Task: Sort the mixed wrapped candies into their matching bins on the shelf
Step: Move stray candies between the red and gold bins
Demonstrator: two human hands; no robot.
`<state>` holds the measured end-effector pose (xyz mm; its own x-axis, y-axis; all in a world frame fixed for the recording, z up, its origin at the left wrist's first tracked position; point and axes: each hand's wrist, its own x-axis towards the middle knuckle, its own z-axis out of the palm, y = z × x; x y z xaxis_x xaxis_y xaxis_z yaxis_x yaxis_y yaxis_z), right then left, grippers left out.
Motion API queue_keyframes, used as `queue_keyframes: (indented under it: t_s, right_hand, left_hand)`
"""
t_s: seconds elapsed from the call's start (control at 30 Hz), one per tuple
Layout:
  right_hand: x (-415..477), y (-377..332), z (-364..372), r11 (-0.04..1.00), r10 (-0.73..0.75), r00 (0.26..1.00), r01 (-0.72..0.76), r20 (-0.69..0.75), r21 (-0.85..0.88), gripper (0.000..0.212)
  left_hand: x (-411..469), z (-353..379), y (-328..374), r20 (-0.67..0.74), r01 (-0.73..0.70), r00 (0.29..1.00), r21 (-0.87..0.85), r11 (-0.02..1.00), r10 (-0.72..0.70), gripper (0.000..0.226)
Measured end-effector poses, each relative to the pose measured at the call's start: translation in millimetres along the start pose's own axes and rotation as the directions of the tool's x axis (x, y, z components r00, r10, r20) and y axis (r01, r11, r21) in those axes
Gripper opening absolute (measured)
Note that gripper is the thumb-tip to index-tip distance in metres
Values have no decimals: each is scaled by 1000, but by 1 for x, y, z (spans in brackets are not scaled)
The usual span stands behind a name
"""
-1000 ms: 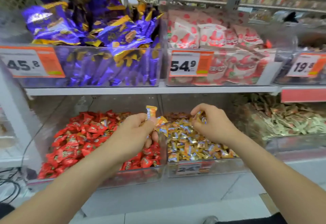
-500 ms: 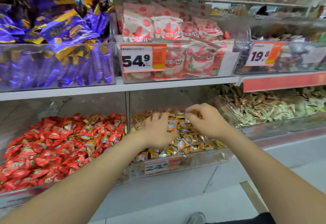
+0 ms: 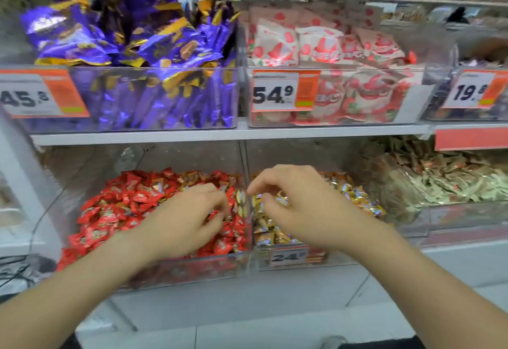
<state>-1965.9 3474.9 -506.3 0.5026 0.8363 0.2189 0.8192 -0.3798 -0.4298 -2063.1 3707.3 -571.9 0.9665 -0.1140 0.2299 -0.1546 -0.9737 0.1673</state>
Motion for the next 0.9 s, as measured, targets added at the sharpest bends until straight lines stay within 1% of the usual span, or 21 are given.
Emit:
queue_keyframes:
  t_s: [0.07, 0.1, 0.13, 0.17, 0.23, 0.3, 0.4, 0.43, 0.5, 0.57, 0.6, 0.63, 0.67, 0.7, 0.73, 0.8, 0.83, 0.87, 0.9]
  right_hand:
    - [13, -21, 15, 993, -85, 994, 89, 64, -73, 33]
    - [20, -27, 22, 989, -106, 990, 115, 93, -92, 37]
    - [28, -31, 29, 986, -117, 985, 131, 123, -106, 39]
    - [36, -32, 36, 983, -121, 980, 140, 159, -116, 40]
    - [52, -29, 56, 973, -118, 960, 163, 255, -163, 37]
    - [64, -27, 79, 947, -89, 920, 197, 382, -254, 37]
    - [78, -26, 95, 907, 20, 856, 201, 516, -370, 44]
    - [80, -25, 94, 899, 67, 843, 181, 534, -399, 45]
    - [87, -24, 98, 882, 108, 834, 170, 541, -439, 44]
    - [93, -25, 108, 865, 137, 826, 168, 546, -473, 44]
    - [95, -25, 113, 860, 150, 820, 167, 552, -482, 43]
    - [97, -24, 118, 865, 150, 818, 163, 555, -475, 42]
    - [101, -22, 121, 877, 141, 826, 152, 545, -457, 40]
    - [104, -20, 123, 896, 125, 849, 126, 514, -426, 35]
    - [108, -19, 121, 919, 107, 877, 93, 468, -384, 30]
    - [112, -19, 114, 958, 69, 915, 49, 397, -281, 24]
    - [113, -18, 110, 968, 56, 922, 45, 384, -249, 23]
    - [113, -16, 105, 971, 46, 924, 49, 380, -236, 22]
    - [112, -15, 101, 970, 32, 926, 61, 376, -234, 25]
  left_hand:
    - [-16, 3, -33, 216, 12, 976, -127, 992, 16, 26]
    - [-22, 4, -42, 296, 37, 955, -175, 984, 17, 34]
    - [-27, 5, -49, 352, 72, 936, -193, 979, 0, 41]
    - [-29, 6, -52, 377, 99, 926, -177, 979, -25, 46]
    - [-29, 9, -57, 375, 122, 924, -105, 987, -75, 45]
    - [-26, 8, -58, 393, 141, 912, -38, 989, -115, 33]
    - [-27, 7, -64, 397, 163, 899, 83, 983, -183, 24]
    - [-28, 5, -65, 382, 179, 899, 127, 976, -214, 22]
    - [-33, -1, -70, 372, 203, 879, 277, 939, -299, 25]
    - [-39, -5, -75, 370, 184, 845, 478, 859, -387, 32]
    - [-41, -4, -75, 353, 175, 837, 552, 815, -418, 34]
    - [-43, -3, -76, 325, 165, 843, 604, 780, -430, 35]
    - [-45, -1, -75, 281, 153, 866, 638, 755, -413, 35]
    - [-46, 0, -75, 218, 137, 909, 647, 750, -354, 36]
    - [-47, 1, -75, 148, 121, 952, 625, 771, -269, 40]
    - [-44, -4, -72, 78, 60, 991, 485, 872, -111, 43]
    - [-43, -5, -71, 77, 19, 996, 370, 929, -50, 41]
    - [-42, -8, -67, 109, 12, 993, 223, 975, -37, 38]
    - [-42, -9, -64, 164, 44, 985, 66, 997, -54, 33]
